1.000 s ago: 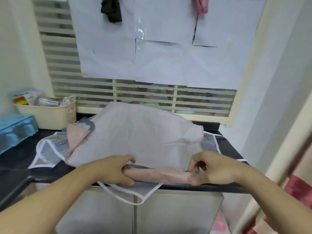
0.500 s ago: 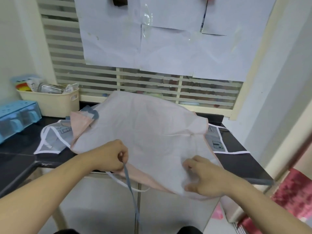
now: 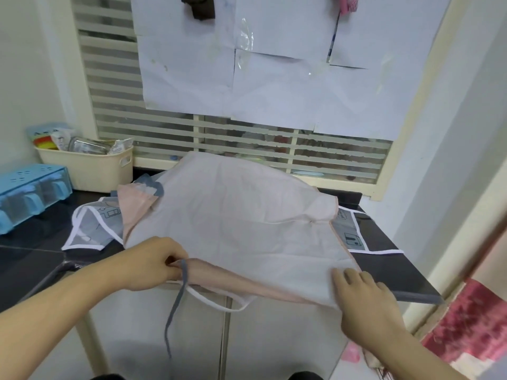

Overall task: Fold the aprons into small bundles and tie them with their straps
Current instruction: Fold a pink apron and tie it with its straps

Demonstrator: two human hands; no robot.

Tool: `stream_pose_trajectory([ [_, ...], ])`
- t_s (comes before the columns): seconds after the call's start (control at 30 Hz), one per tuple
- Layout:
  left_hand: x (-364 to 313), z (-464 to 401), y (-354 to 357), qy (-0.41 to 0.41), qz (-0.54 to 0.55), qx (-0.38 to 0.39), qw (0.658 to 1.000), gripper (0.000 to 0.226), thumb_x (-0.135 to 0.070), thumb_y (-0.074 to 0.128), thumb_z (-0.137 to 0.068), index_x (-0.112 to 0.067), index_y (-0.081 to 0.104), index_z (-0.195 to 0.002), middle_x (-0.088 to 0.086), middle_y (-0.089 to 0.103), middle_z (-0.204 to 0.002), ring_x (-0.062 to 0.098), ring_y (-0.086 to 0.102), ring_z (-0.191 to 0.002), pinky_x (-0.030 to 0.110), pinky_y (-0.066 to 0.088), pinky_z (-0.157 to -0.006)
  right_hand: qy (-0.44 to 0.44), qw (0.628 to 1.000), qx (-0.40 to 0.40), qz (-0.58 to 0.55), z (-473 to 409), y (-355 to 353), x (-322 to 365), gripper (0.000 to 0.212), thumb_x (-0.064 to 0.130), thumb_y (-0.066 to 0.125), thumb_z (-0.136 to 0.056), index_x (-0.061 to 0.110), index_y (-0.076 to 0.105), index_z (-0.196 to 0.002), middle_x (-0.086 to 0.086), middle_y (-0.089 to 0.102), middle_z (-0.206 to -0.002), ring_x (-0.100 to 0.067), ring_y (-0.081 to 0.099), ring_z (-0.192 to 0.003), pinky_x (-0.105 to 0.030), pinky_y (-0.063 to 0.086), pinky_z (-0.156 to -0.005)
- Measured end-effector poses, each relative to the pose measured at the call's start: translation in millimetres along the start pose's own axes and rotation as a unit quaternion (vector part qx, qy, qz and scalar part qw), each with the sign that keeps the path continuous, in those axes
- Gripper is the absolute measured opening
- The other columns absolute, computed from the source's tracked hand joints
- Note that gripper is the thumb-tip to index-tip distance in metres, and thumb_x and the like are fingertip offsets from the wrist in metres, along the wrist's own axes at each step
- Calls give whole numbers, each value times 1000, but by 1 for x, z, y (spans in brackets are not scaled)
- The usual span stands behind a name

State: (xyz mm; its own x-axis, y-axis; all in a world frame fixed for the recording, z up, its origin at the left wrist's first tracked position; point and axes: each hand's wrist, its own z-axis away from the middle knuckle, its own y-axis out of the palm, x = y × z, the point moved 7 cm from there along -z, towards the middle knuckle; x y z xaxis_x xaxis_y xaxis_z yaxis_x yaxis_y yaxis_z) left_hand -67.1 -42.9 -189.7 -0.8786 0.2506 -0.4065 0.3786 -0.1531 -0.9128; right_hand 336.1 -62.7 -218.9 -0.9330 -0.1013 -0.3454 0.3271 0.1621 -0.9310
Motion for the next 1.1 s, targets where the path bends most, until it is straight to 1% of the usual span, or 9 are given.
stream_pose_trajectory([
  [0.1, 4, 9, -15, -20, 55, -14, 998, 12, -42, 75, -90, -32, 80, -86, -8, 74, -88, 11, 68, -85, 34, 55, -87, 54, 998, 8, -38, -2, -9, -41, 31, 8, 49, -74, 28, 62, -94, 9, 66, -94, -19, 65, -93, -34, 40, -64],
  [0.17, 5, 15, -27, -27, 99, -29, 994, 36, -55, 68, -85, -21, 78, -89, 4, 73, -86, 23, 66, -85, 35, 49, -84, 47, 980, -16, -194, -3, -24, -65, 16, 16, 55, -88, 29, 65, -86, 10, 68, -82, -14, 64, -83, -33, 48, -65],
  [0.3, -10, 24, -57, -9, 214, -145, 966, 23, -33, 69, -98, -17, 75, -82, 9, 69, -78, 25, 64, -81, 27, 43, -75, 58, 831, -84, -546, 14, -68, -93, 28, 19, 69, -96, 18, 58, -70, 13, 52, -58, -10, 48, -58, -34, 34, -62],
  [0.4, -22, 26, -69, 9, 233, -207, 950, 24, -30, 68, -100, -12, 77, -88, 19, 72, -88, 37, 65, -92, 34, 44, -80, 103, 734, -145, -656, 25, -74, -99, 13, 20, 62, -103, 20, 74, -98, 12, 76, -81, -10, 70, -76, -33, 47, -75],
  [0.47, -30, 27, -71, 9, 213, -203, 956, 27, -32, 66, -101, -10, 76, -88, 19, 72, -90, 37, 66, -93, 37, 48, -81, 129, 744, -150, -638, 25, -63, -100, 16, 22, 58, -106, 24, 74, -105, 9, 78, -87, -14, 73, -83, -34, 49, -74],
  [0.63, -54, 33, -76, 15, 182, -168, 969, 23, -29, 61, -103, -30, 81, -94, -11, 78, -89, 2, 68, -77, 10, 47, -67, 163, 787, -160, -572, 23, -46, -112, 19, 22, 55, -106, 28, 71, -97, 18, 73, -80, -14, 70, -85, -32, 46, -70],
  [0.8, -23, 8, -59, -43, 94, -147, 984, 28, -43, 64, -99, -24, 75, -81, 0, 69, -70, 15, 64, -64, 36, 49, -65, 164, 826, -136, -521, 1, -24, -115, 20, 23, 60, -103, 13, 66, -87, -4, 70, -77, -24, 67, -81, -35, 48, -73],
  [1.0, -2, -29, -48, -86, 40, -171, 981, 33, -41, 62, -101, -24, 68, -74, -1, 67, -64, 8, 60, -58, 32, 48, -62, 190, 866, -55, -460, -34, 2, -109, 26, 19, 60, -99, 18, 66, -74, 9, 66, -63, -18, 64, -73, -32, 46, -66],
  [1.1, -4, -52, -56, -97, 5, -202, 975, 36, -43, 61, -101, -27, 63, -69, -3, 62, -59, 11, 59, -60, 34, 46, -60, 221, 857, -58, -461, -52, 2, -113, 28, 17, 60, -97, 10, 61, -70, -1, 63, -59, -24, 61, -69, -32, 43, -63],
])
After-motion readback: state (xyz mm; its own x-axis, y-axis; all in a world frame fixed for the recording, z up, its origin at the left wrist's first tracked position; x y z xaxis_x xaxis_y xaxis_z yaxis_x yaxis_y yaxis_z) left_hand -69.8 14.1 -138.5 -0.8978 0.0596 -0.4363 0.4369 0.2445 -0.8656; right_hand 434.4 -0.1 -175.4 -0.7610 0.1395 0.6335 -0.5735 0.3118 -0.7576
